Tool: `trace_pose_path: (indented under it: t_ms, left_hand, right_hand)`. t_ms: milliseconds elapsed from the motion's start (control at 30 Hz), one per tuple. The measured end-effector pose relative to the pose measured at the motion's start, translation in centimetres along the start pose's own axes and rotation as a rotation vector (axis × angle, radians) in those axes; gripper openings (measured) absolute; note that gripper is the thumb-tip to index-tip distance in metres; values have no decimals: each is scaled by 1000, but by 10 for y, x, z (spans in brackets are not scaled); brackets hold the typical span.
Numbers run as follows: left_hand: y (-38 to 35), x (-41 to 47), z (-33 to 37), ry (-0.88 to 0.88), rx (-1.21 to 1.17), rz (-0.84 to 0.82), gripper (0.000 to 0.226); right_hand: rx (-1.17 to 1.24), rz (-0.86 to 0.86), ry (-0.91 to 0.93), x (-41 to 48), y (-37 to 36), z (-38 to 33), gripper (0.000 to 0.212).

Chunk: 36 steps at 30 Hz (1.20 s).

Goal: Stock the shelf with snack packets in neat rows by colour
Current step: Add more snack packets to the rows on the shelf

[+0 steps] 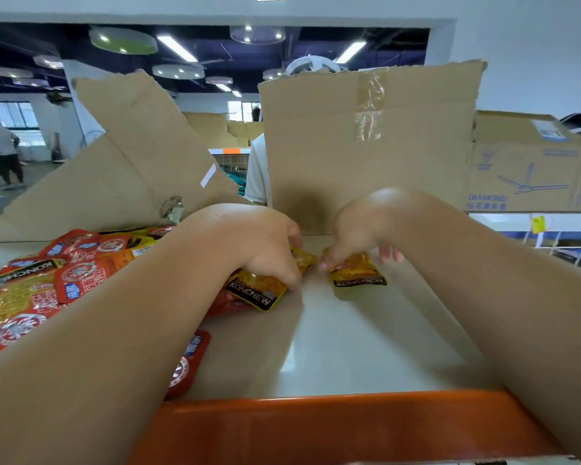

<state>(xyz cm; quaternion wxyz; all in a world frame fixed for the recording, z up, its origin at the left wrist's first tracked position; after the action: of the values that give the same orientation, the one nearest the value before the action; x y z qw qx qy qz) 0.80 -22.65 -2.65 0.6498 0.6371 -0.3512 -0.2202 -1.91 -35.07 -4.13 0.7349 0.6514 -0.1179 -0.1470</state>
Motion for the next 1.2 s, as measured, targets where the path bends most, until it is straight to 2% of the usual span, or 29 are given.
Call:
trace_pose_path:
  t_ms: [133,300,433,533,667,833,1033,1200]
  left_hand:
    - [-2,5,-3,-33,16,-4,82]
    - [-2,8,-5,-30,32,10,81]
    - [2,8,0,-43,46,39,77]
    - [17,6,8,-38,18,95,67]
    - [37,2,35,-33,-57,188,60]
    - [55,5,99,-63,-196,258,50]
    - [79,-3,220,-180,-419,410,40]
    - [79,-16,330,-274,-603,453,44]
  right_hand:
    - [-88,1,115,0,5,-8,48]
    - [-47,-89,121,-13,2,-1,59]
    - [-96,-83,152,-27,1,3,53]
    - [-79,1,166,-39,4,11,46]
    - [77,227,121,-67,22,55,38]
    - [337,388,-4,-113,38,143,34]
    - [441,548,-141,-197,37,254,43]
    - [534,634,-285,-273,13,341,42]
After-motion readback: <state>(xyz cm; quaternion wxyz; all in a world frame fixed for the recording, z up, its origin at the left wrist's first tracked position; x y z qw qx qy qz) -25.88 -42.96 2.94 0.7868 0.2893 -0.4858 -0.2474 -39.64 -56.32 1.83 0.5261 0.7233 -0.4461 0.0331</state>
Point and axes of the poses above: each hand's wrist, its own x-axis towards the middle knuckle, its own y-axis out of the back of the hand, z = x × y, the point moved 10 cm from there along x, towards the middle knuckle, and after that the axes turned 14 degrees about z, right-handed, at the moved point
